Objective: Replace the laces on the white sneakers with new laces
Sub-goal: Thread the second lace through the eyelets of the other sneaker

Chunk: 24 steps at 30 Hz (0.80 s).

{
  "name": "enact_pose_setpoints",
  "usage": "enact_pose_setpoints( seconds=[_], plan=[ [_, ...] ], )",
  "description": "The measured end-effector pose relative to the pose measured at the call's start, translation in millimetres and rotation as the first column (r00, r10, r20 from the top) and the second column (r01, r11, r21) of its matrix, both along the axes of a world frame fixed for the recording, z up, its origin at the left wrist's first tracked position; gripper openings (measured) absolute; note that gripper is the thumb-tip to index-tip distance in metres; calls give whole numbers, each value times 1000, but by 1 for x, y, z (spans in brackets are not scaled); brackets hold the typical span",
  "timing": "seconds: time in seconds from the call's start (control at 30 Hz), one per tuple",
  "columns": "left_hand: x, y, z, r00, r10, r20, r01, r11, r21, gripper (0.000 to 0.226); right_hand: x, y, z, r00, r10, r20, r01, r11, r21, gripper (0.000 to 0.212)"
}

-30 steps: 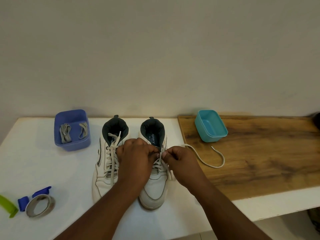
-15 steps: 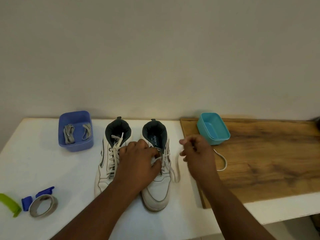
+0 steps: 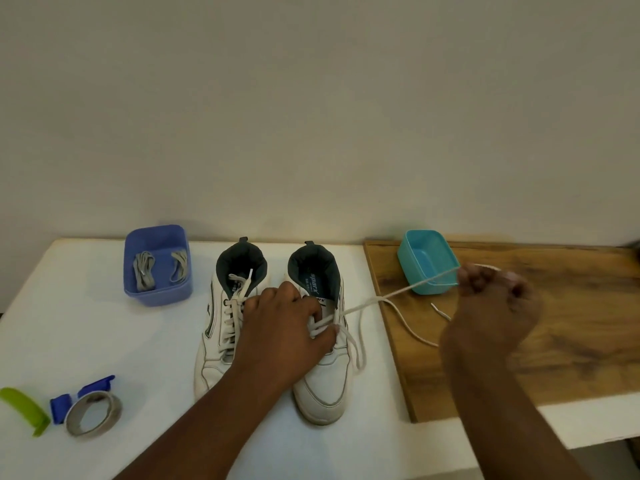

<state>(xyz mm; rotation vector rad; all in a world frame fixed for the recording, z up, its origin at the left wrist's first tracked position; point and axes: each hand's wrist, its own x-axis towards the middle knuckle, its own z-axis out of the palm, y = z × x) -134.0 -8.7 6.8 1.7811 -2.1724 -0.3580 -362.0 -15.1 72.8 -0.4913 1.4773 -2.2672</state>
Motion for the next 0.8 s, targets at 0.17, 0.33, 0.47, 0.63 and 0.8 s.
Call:
enact_pose_setpoints(
  seconds=[0.17,0.33,0.47,0.63,0.8],
  plan=[
    [0,0,-2,1000,-14,23,14,1000,-24,50,18,10,-36,588,488,-645,-153,850,503,25],
    [1,-1,0,1000,-19,15,19,1000,-7,46,45,13,-64,79,811,-580,-116,586,802,14],
    [4,-1,1,1000,-27,10,28,1000,-8,46,27,9,-46,210,633,-745,-39,767,640,9],
    [5,0,2,999,-36,11,36,999,-3,48,-11,-1,-22,804,11,-595,208,931,299,14],
    [6,1,4,999,-44,29,43,999,19,49,1,-3,-33,971,170,-165,-103,929,354,28]
  ],
)
